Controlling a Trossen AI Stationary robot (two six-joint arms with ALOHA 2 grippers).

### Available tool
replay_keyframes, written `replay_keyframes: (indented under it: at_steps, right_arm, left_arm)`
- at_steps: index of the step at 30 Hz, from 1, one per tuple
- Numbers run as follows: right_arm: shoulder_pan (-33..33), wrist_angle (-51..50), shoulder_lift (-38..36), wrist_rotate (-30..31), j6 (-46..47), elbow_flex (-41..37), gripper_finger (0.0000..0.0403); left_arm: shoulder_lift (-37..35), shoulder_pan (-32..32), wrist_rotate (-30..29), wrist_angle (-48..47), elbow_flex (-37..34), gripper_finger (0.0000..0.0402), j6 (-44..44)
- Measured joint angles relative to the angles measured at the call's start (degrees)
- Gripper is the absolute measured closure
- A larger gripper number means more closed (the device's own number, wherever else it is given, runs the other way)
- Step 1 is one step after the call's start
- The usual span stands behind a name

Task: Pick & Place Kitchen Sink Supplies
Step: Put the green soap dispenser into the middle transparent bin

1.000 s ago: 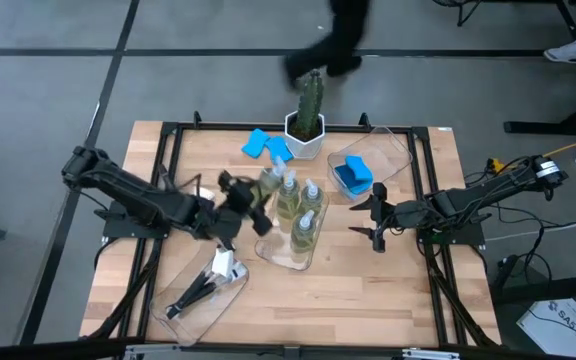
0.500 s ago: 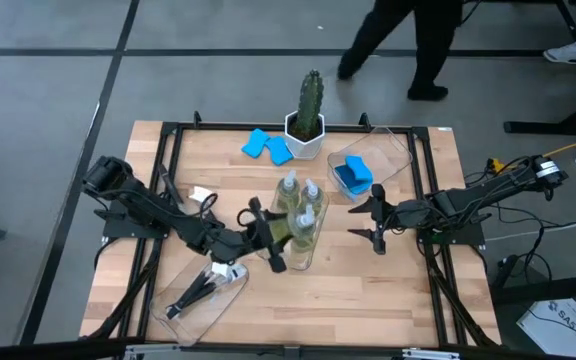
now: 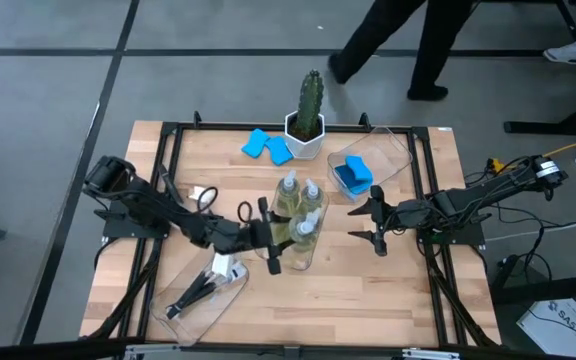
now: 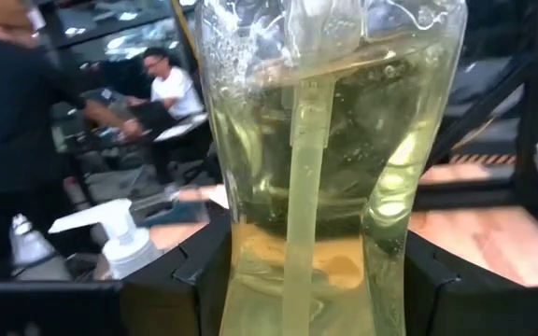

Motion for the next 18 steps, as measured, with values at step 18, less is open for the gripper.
replay_keyframes:
  at_steps: [18]
  right_arm:
    - [0.0, 0.0, 0.0, 0.0, -1.5, 0.0, 0.0141]
  left_arm:
    - [0.0, 3.8, 17.4, 21.3, -13.3, 0.0214, -3.9]
